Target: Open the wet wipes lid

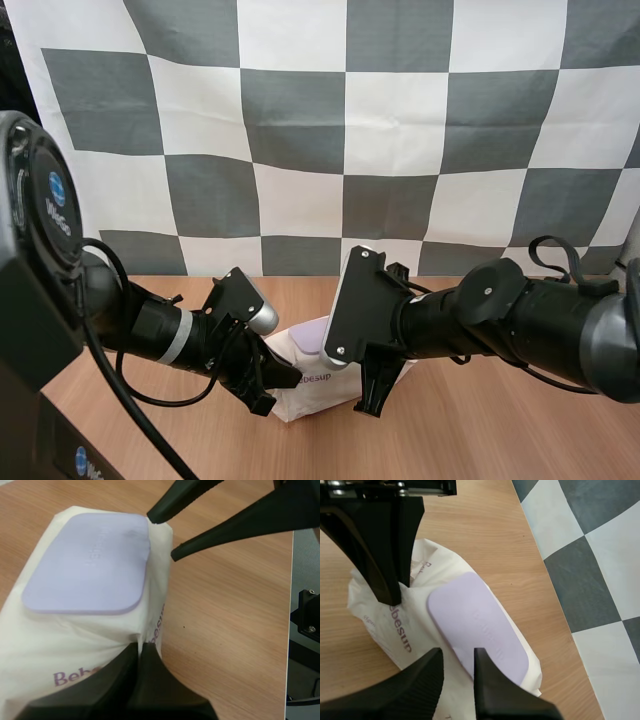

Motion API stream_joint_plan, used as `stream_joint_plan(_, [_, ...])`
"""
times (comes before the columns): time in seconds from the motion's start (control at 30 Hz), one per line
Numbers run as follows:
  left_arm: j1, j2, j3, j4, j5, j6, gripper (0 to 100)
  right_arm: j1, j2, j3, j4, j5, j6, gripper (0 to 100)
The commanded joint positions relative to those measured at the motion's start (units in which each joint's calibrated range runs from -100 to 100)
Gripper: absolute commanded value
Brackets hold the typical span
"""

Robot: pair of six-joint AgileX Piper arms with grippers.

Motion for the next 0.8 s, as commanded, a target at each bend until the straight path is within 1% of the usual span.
stream_joint_plan(0.0, [-0.02,0.01,-0.02,-0.02,0.01,0.94,0,0.02,0.09,-0.07,0.05,3.26,0.0,38])
stream_joint_plan(0.1, [-0.02,0.01,-0.02,-0.02,0.01,0.94,0,0.02,0.09,-0.07,-0.94,3.26,0.0,42])
stream_joint_plan(0.2, [-0.02,0.01,-0.02,-0.02,-0.32,0.94,0,0.02,0.09,-0.07,-3.77,3.08,0.0,45])
stream_joint_plan(0.33, [-0.02,0.01,-0.02,0.32,-0.46,0.94,0,0.02,0.09,-0.07,-6.28,3.08,0.0,46])
stream_joint_plan(0.57, [-0.02,0.01,-0.02,1.26,-0.25,0.94,0,0.08,1.97,-0.07,-7.57,3.08,0.0,46])
stream_joint_plan(0.77, [-0.02,0.01,-0.02,1.26,-0.25,0.94,0,0.08,8.4,-0.07,-8.6,-4.19,0.0,46])
